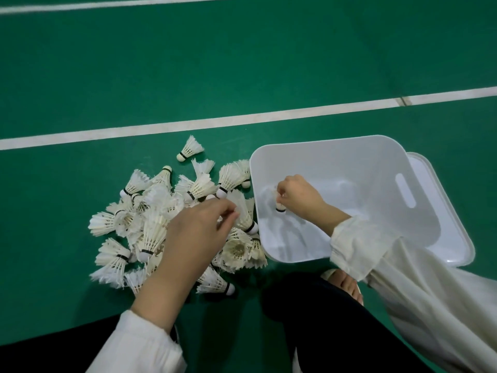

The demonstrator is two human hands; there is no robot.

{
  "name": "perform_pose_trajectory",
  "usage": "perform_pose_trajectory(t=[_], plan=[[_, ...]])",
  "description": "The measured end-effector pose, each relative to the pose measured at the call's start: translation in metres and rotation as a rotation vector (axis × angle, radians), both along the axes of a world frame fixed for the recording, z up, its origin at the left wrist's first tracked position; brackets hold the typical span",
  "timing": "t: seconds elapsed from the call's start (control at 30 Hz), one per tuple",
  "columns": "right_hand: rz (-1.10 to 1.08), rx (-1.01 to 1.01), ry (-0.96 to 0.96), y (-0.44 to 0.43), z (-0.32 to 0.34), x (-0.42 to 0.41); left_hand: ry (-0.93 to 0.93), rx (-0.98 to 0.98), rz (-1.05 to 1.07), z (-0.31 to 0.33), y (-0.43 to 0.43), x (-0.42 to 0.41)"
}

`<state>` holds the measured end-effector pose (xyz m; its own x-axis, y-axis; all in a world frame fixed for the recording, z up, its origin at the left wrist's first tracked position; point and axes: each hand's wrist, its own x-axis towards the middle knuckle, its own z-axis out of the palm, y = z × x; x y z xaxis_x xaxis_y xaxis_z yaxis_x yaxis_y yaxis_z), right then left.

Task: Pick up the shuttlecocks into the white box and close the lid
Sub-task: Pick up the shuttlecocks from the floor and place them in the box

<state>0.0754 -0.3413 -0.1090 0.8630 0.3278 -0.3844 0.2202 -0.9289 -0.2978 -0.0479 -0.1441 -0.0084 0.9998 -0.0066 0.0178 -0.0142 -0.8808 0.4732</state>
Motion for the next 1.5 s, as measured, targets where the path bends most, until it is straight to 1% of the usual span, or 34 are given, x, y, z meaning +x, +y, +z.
perform_pose_trajectory(t=[0.07,0.13,0.23,0.27,0.33,0.4,0.43,0.5,0.53,0.57,0.63,0.67,0.7,0.77,0.8,0.87,0.93,0.97,1.0,1.07,1.13,1.2,1.27,1.33,1.4,1.47,1.5], plan=[[0.027,0.035,-0.064,0.002,-0.005,-0.006,-0.043,0.033,-0.037,-0.003,-0.003,0.001],[0.098,0.033,-0.122,0.005,-0.005,-0.008,-0.069,0.049,-0.067,-0.005,-0.005,0.001],[0.184,-0.01,-0.124,0.007,0.001,-0.008,-0.095,0.06,-0.086,-0.007,-0.004,0.001],[0.176,0.017,-0.13,0.007,0.006,-0.009,-0.098,0.064,-0.084,-0.007,-0.002,0.002],[0.078,0.2,-0.175,0.008,0.026,-0.017,-0.112,0.066,-0.08,-0.005,0.0,0.003],[0.032,0.461,-0.216,0.011,0.057,-0.036,-0.142,0.061,-0.084,-0.002,0.002,0.005],[0.08,0.549,-0.213,0.014,0.074,-0.047,-0.158,0.058,-0.088,0.0,0.001,0.006],[0.242,0.623,-0.176,0.021,0.101,-0.068,-0.182,0.058,-0.105,0.004,-0.001,0.008],[0.301,0.625,-0.137,0.025,0.108,-0.076,-0.187,0.058,-0.115,0.006,-0.004,0.009],[0.315,0.609,-0.082,0.027,0.11,-0.081,-0.187,0.054,-0.126,0.006,-0.006,0.008],[0.229,0.58,0.015,0.031,0.108,-0.083,-0.157,0.041,-0.148,0.008,-0.01,0.006],[0.188,0.567,0.014,0.032,0.107,-0.081,-0.132,0.032,-0.152,0.009,-0.013,0.004],[0.161,0.548,-0.018,0.032,0.107,-0.079,-0.108,0.011,-0.144,0.011,-0.015,0.002],[0.11,0.521,-0.107,0.024,0.112,-0.072,-0.027,-0.109,-0.088,0.018,-0.018,0.001],[0.052,0.525,-0.16,0.016,0.115,-0.068,0.007,-0.179,-0.065,0.02,-0.018,0.0],[-0.138,0.532,-0.245,-0.006,0.118,-0.057,0.008,-0.268,-0.044,0.027,-0.017,-0.001],[-0.31,0.524,-0.246,-0.03,0.11,-0.048,0.015,-0.313,-0.037,0.031,-0.016,-0.001],[-0.348,0.486,-0.222,-0.038,0.102,-0.045,0.024,-0.308,-0.049,0.031,-0.016,0.0],[-0.352,0.428,-0.181,-0.042,0.09,-0.042,0.025,-0.286,-0.073,0.029,-0.016,0.001],[-0.286,0.301,-0.078,-0.04,0.06,-0.039,0.015,-0.25,-0.106,0.021,-0.021,0.003],[-0.223,0.216,0.011,-0.029,0.032,-0.038,0.006,-0.243,-0.119,0.015,-0.025,0.003],[-0.217,0.208,0.103,-0.016,0.012,-0.037,-0.006,-0.195,-0.167,0.01,-0.027,0.003],[-0.173,0.196,0.144,-0.008,0.0,-0.035,-0.018,-0.129,-0.195,0.008,-0.027,0.002],[-0.076,0.126,0.127,-0.006,-0.007,-0.033,-0.027,-0.094,-0.186,0.006,-0.024,0.001],[-0.037,0.095,0.089,-0.01,-0.005,-0.033,-0.02,-0.083,-0.182,0.006,-0.023,0.001],[-0.071,0.149,0.015,-0.014,0.015,-0.033,-0.008,-0.089,-0.189,0.005,-0.023,0.001],[-0.09,0.23,-0.041,-0.015,0.03,-0.035,-0.001,-0.096,-0.189,0.005,-0.022,0.001]])
